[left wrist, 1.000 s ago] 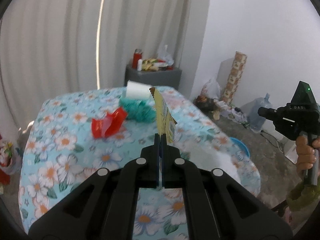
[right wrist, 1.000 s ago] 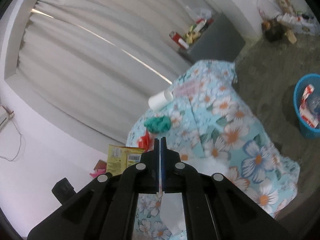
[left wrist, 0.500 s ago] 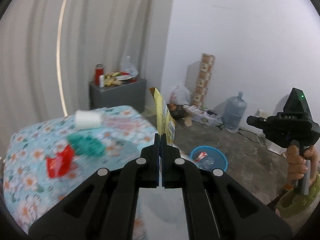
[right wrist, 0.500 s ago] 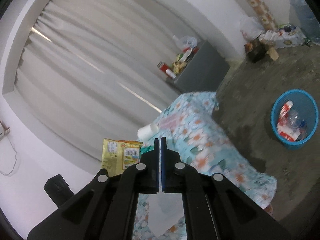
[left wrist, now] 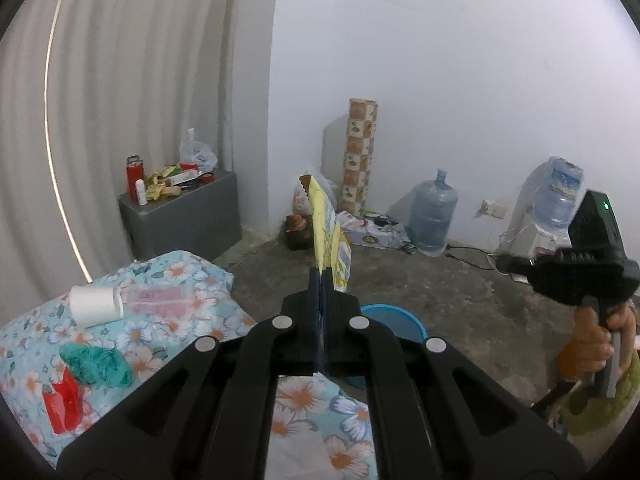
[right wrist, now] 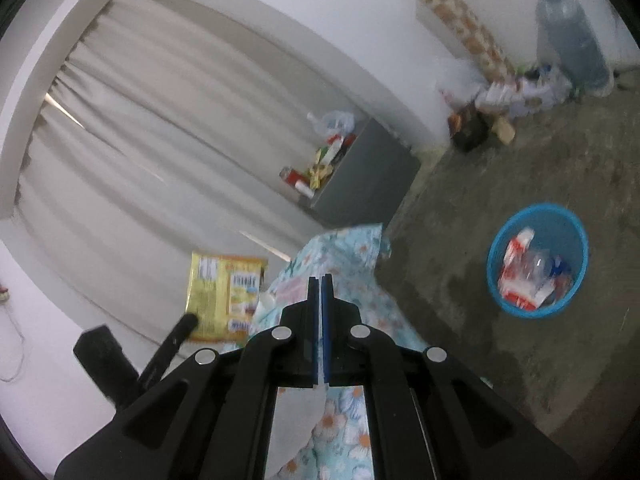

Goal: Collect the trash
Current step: 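Carry the packet in the left tool and tissue in the right tool to the wastebasket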

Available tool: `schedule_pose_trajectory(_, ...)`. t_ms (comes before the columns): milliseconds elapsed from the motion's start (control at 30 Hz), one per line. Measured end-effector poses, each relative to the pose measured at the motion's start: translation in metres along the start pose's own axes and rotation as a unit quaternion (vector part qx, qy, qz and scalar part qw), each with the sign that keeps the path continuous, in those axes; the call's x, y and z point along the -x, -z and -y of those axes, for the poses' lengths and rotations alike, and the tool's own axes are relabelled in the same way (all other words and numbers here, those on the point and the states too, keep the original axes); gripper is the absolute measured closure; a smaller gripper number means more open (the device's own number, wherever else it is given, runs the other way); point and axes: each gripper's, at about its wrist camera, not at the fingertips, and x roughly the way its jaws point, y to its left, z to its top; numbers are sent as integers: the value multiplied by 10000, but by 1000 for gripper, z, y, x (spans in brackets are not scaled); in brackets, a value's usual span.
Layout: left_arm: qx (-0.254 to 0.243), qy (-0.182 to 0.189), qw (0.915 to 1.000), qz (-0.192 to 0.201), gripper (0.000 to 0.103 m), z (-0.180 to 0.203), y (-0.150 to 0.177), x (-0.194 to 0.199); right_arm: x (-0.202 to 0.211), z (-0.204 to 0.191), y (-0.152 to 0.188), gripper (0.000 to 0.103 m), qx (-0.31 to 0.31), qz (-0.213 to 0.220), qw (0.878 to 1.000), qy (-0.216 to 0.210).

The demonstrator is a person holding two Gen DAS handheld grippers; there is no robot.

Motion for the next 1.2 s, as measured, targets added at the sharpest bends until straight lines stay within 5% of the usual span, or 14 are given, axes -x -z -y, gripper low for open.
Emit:
schedule_pose_trajectory(133,167,-228,9995,-169,103,-13,10,4,-57,14,42,91,-385,-1157,9919,-357)
schedule_pose_trajectory(200,250,-377,9986,-256,103,-23,17,10,-93,16,71,64,-568,-1848,9802,-433)
schedule_pose_trajectory(433,720,-899,9924,-430,103,-71,50,45,-180,16,148,60,-779,-3298,9408,-33)
schedule_pose_trajectory(633,1029,-1123,9876,-388,103,-101,71,74,-201,1,163,66,-677,-3435,9367,-33)
schedule_pose_trajectory(833,1309,-1185,9838,-296,103,-119,86,93,-212,8,171,97,-1236,-3349,9336,-310)
schedule_pose_trajectory(1200,1563,-1217,9800,-168,103,-135,98,116,-200,-33,144,102,-1781,-2947,9158,-2067)
